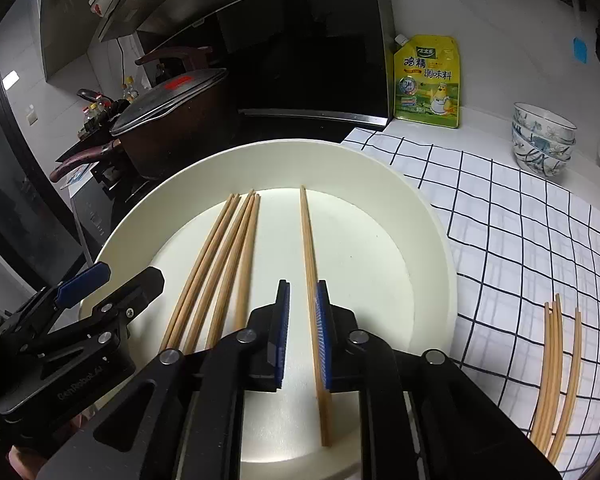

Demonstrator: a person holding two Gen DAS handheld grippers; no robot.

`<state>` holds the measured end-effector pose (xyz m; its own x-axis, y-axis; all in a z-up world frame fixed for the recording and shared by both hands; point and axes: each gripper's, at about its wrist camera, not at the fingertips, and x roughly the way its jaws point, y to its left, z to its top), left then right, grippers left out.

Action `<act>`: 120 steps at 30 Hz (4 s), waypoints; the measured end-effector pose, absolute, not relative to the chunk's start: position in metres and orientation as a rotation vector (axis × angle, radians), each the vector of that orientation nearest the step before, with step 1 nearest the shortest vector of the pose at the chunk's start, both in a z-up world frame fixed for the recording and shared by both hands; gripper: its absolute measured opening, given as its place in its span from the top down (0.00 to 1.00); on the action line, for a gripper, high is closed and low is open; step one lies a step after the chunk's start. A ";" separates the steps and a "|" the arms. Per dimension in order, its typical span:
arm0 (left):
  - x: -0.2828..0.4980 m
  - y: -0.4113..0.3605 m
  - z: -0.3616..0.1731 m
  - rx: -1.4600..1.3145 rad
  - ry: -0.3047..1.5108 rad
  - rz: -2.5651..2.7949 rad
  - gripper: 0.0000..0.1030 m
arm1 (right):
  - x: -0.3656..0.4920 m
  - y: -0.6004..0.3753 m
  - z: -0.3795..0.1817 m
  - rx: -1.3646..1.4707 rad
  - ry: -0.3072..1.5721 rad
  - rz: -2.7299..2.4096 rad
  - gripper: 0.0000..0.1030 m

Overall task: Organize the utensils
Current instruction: 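Open both tools to drop the chopsticks into the basin, then move both open tools back over the remaining chopsticks, then close the left tool on a chopstick while the right tool grasps another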

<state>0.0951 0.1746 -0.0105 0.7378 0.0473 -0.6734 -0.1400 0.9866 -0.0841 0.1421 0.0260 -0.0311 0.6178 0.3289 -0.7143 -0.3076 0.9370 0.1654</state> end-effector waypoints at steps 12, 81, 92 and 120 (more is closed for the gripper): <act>0.064 0.160 -0.003 -0.131 0.716 0.101 0.14 | 0.104 0.003 -0.016 0.032 0.771 0.339 0.74; 0.007 -0.047 -0.050 -0.017 0.841 -0.199 0.10 | 0.042 -0.223 -0.104 0.022 0.906 -0.068 0.46; 0.035 -0.080 -0.072 -0.018 0.879 -0.196 0.10 | 0.039 -0.258 -0.103 0.066 0.906 -0.101 0.46; 0.068 -0.102 -0.092 0.070 0.891 -0.072 0.08 | 0.045 -0.256 -0.104 0.013 0.882 -0.093 0.46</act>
<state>0.0680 -0.1020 -0.0918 0.6266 -0.0340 -0.7786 0.0919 0.9953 0.0305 0.0449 -0.2565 -0.1039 0.6318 -0.0760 -0.7714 0.0863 0.9959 -0.0274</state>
